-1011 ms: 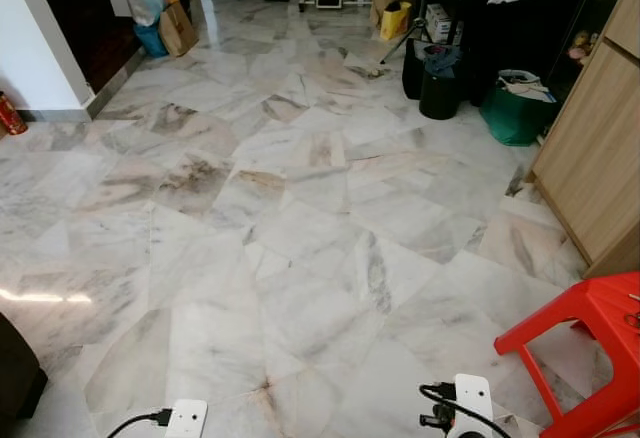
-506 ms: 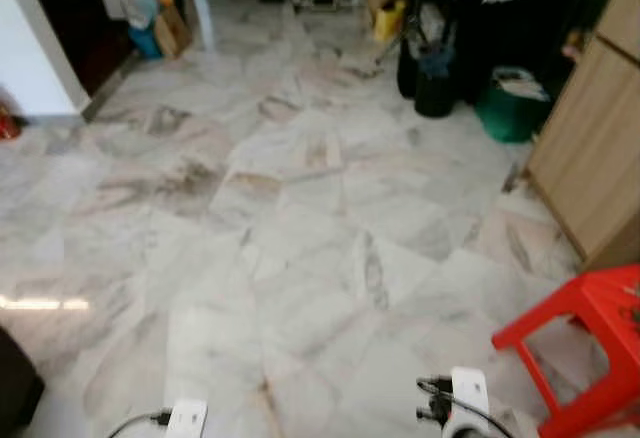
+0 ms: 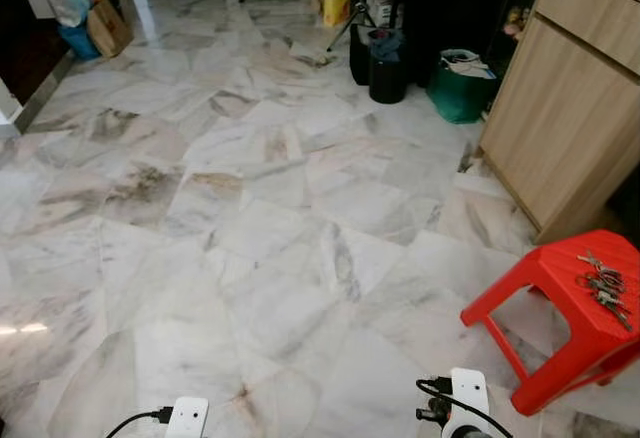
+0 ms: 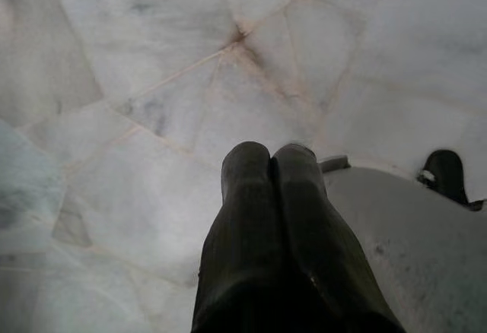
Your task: Hang keys on a hook
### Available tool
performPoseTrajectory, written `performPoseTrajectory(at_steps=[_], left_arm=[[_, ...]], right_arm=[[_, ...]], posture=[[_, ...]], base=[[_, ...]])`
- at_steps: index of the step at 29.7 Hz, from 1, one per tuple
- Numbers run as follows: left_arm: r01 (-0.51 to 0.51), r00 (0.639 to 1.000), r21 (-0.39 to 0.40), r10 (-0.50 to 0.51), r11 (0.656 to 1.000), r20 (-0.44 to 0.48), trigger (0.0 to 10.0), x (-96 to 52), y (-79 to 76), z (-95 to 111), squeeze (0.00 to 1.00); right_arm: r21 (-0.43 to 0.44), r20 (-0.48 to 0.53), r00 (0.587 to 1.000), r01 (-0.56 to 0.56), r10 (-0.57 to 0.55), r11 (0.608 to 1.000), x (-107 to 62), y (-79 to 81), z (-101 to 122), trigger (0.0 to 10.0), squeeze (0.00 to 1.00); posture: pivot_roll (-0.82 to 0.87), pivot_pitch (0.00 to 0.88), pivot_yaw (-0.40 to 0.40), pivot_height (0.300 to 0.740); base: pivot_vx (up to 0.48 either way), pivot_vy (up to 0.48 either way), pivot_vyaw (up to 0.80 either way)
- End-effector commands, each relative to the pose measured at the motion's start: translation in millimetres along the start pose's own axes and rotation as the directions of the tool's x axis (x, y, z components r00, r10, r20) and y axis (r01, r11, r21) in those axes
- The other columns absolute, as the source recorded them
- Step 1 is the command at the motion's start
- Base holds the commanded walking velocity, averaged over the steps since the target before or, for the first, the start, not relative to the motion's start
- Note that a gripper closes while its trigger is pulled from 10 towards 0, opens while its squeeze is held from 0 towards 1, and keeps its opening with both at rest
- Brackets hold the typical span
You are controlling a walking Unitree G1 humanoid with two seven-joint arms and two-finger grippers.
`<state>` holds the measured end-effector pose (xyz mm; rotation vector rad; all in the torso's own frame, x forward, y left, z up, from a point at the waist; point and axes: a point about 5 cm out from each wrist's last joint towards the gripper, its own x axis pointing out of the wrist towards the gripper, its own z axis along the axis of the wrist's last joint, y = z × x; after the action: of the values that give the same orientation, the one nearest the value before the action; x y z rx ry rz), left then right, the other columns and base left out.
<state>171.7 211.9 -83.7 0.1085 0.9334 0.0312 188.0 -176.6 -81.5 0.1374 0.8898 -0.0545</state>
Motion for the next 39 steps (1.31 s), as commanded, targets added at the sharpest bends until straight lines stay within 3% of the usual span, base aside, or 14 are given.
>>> performPoseTrajectory(at_steps=[1, 39], left_arm=[[-0.008, 1.0, -0.006, 0.008, 1.0, -0.025, 10.0, -2.1, 1.4, -9.0, 0.0], [-0.007, 0.998, -0.014, 0.006, 1.0, -0.055, 10.0, -3.9, 6.0, -15.7, 0.0]], right_arm=[[-0.002, -0.011, 1.0, -0.003, 0.003, 1.0, -0.6, 1.7, -4.2, 10.0, 0.0], [-0.001, -0.038, 0.999, -0.003, 0.003, 1.0, -1.9, -3.8, -8.4, 10.0, 0.0]], posture=[[0.01, 0.018, 0.01, 0.74], [0.01, 0.0, 0.012, 0.74]], base=[[0.0, 0.0, 0.0], [0.0, 0.0, 0.0]])
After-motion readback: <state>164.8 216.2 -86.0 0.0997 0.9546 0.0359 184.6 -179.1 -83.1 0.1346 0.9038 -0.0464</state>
